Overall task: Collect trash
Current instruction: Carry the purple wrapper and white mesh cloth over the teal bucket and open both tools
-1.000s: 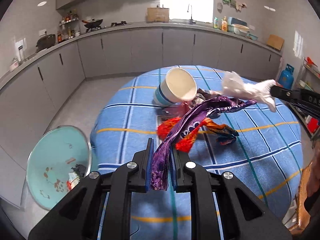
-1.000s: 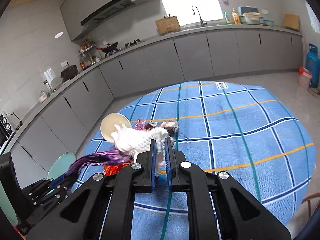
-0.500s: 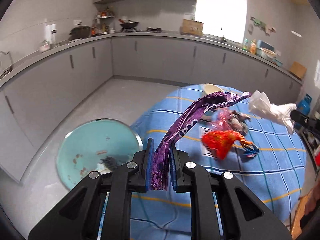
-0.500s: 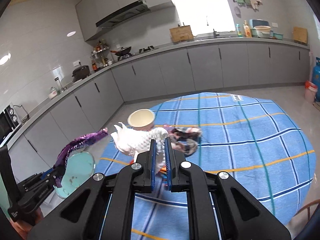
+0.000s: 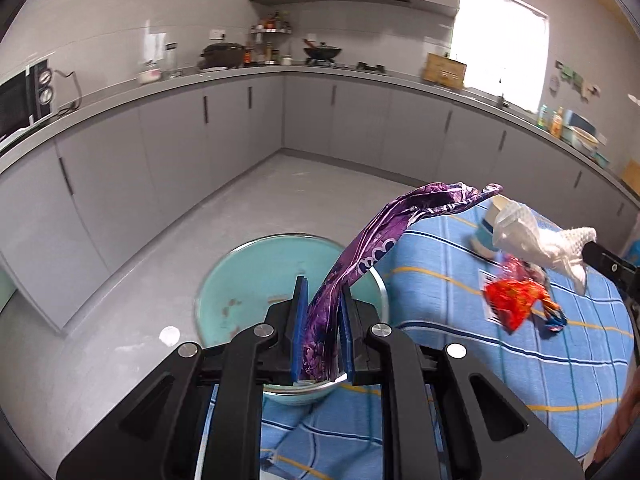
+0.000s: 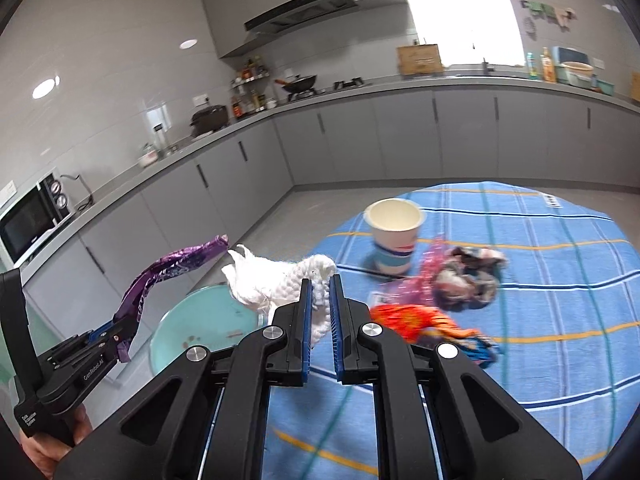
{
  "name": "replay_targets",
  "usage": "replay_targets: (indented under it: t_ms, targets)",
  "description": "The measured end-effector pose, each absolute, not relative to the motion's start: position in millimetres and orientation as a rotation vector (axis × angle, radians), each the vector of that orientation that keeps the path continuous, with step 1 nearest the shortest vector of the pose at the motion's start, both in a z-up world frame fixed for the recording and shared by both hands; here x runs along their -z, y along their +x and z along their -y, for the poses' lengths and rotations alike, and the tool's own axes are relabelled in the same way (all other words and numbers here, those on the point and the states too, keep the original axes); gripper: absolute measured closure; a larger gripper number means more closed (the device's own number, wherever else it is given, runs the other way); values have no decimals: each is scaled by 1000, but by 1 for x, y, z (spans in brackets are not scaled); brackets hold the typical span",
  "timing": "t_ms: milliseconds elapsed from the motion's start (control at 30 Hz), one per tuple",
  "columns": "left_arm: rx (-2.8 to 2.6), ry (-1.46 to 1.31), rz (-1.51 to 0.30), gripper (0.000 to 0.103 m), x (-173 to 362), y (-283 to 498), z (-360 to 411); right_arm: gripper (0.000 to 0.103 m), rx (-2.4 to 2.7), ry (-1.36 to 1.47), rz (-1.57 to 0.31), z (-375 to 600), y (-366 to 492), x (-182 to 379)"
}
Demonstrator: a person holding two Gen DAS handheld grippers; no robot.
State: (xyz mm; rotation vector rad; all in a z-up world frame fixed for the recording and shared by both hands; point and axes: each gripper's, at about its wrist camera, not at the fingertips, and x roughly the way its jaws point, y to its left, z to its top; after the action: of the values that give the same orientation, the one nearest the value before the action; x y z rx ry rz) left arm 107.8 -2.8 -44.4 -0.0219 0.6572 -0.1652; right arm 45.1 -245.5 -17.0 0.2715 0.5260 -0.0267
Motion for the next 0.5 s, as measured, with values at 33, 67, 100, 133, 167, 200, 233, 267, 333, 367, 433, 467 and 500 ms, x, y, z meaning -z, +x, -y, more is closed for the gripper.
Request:
replay_targets:
  t_ms: [33, 67, 100, 133, 167, 200, 233, 267, 333, 367, 433, 467, 500]
  targets:
    - [155, -26, -660, 88, 46, 109, -1, 93, 17, 265, -530, 238, 50, 18]
    - [141, -35, -665, 88, 47, 111, -7, 93, 7, 259, -534, 231, 54, 19]
    - [128, -42, -671, 88, 49, 113, -12, 93, 1, 254, -537, 226, 57, 19]
    - [116, -43, -676, 88, 51, 115, -16, 93, -8, 247, -541, 220, 61, 20]
    - [105, -44, -680, 88, 53, 117, -19, 93, -16, 241, -546, 214, 65, 21]
    - [95, -47, -687, 88, 55, 120, -22, 93, -27, 233, -553, 206, 72, 23]
    - [87, -50, -692, 88, 57, 122, -24, 93, -33, 229, -557, 201, 75, 24]
    - [80, -50, -696, 88, 59, 124, -27, 93, -42, 220, -562, 193, 81, 26]
    - [65, -46, -705, 88, 63, 129, -31, 93, -53, 204, -572, 180, 90, 30]
    - [57, -45, -710, 88, 65, 130, -31, 93, -58, 197, -578, 173, 96, 33]
    - [38, -40, -726, 88, 72, 137, -33, 93, -62, 190, -590, 166, 103, 38]
    - [33, -40, -734, 88, 75, 140, -34, 93, -66, 188, -596, 162, 107, 40]
    - [30, -38, -739, 88, 78, 143, -33, 93, -71, 185, -604, 157, 112, 43]
